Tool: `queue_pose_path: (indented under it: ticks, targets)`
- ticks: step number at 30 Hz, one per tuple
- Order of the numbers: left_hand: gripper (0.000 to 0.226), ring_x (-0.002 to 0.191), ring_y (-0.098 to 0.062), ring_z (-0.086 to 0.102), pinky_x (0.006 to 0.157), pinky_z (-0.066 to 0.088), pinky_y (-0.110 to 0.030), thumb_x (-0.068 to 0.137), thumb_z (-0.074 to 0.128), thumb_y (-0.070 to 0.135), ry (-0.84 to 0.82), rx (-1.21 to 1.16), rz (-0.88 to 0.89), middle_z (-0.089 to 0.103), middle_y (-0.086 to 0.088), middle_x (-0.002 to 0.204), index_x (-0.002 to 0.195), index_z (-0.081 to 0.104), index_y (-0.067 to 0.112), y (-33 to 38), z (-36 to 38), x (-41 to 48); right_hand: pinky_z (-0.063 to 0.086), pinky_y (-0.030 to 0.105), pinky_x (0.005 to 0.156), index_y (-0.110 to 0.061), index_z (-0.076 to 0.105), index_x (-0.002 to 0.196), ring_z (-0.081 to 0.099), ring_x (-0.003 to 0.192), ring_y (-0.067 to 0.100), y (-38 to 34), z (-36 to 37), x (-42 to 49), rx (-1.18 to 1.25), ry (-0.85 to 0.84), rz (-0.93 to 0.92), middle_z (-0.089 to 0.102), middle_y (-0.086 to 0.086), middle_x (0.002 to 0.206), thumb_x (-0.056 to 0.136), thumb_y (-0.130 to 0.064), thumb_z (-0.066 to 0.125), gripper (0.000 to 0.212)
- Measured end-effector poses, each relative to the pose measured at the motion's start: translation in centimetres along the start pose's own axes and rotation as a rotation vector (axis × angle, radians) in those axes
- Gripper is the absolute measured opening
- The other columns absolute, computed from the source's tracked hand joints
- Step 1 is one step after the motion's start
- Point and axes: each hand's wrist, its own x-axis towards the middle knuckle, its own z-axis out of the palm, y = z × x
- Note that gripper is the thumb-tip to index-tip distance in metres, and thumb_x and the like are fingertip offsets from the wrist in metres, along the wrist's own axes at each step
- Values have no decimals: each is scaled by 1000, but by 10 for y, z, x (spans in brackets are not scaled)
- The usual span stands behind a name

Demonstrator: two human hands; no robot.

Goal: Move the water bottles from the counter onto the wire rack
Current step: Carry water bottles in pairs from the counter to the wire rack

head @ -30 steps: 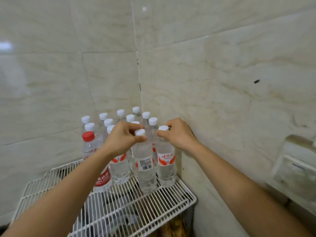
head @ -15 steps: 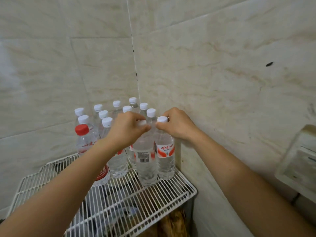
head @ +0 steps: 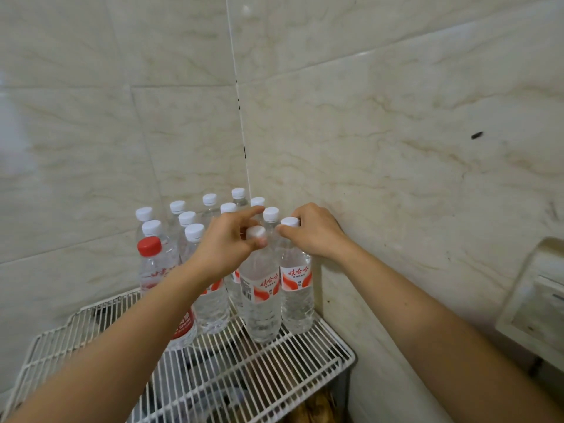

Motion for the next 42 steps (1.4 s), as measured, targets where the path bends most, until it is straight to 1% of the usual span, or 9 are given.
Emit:
queue_pose_path:
  ticks: [4,10,19,27,33,35,36,38,42]
  targets:
    - [58,99,-12,63,90,50,-28,80,71,10,5,4,26,69,3,109,134,51,17,-3,-1,-1,34,31,54,-15,47,61,50,62,22,1,2,0,20,3,-6,51,2,62,81,-35,64,33]
    - [39,91,-4,63,71,44,-4,79,72,10,2,21,20,69,-1,116,117,66,12,-3,-10,4,34,31,54,-17,44,58,48,59,21,-4,-2,5,-19,-44,-18,48,0,59,80,-40,65,38]
    - [36,99,-8,63,86,48,-22,83,68,9,-34,2,7,68,-4,118,118,65,12,-10,-18,-9,31,30,53,-20,38,56,44,57,20,-18,2,-2,-55,-99,-21,43,-2,56,80,-38,65,41]
    - [41,112,-10,57,81,42,-13,90,60,20,12,21,20,58,0,133,131,54,23,-13,1,-18,40,33,56,-6,63,72,55,63,20,-6,-2,-12,-31,-47,-33,63,8,70,83,-38,63,34]
    - [49,111,-8,54,92,50,-30,89,60,22,105,82,11,55,4,134,136,46,28,-23,-2,-45,34,30,52,-18,42,58,47,60,20,-10,-1,-20,-90,6,-99,47,-2,58,83,-36,60,36]
    - [46,110,-8,54,92,51,-32,90,59,23,154,80,-12,55,6,133,134,48,27,-28,-8,-59,37,31,59,-23,47,64,48,71,22,-15,1,-24,-139,79,-152,50,-2,67,85,-40,56,28]
    - [44,110,-7,53,91,51,-31,90,58,23,180,79,-28,56,8,131,133,49,26,-32,-12,-67,40,34,68,-26,55,76,50,83,23,-21,2,-27,-172,115,-179,55,-1,80,88,-41,53,19]
    - [39,110,-8,54,89,49,-26,91,57,21,243,69,-72,57,7,129,130,53,24,-41,-19,-83,40,37,86,-19,64,111,47,110,22,-39,9,-36,-204,163,-228,59,2,110,93,-36,51,28]
    - [30,107,-12,59,91,52,-34,90,57,17,383,124,-176,63,2,123,120,62,21,-59,-41,-121,37,35,97,-8,65,112,45,114,23,-85,44,-57,-95,146,-494,61,6,115,92,-26,56,29]
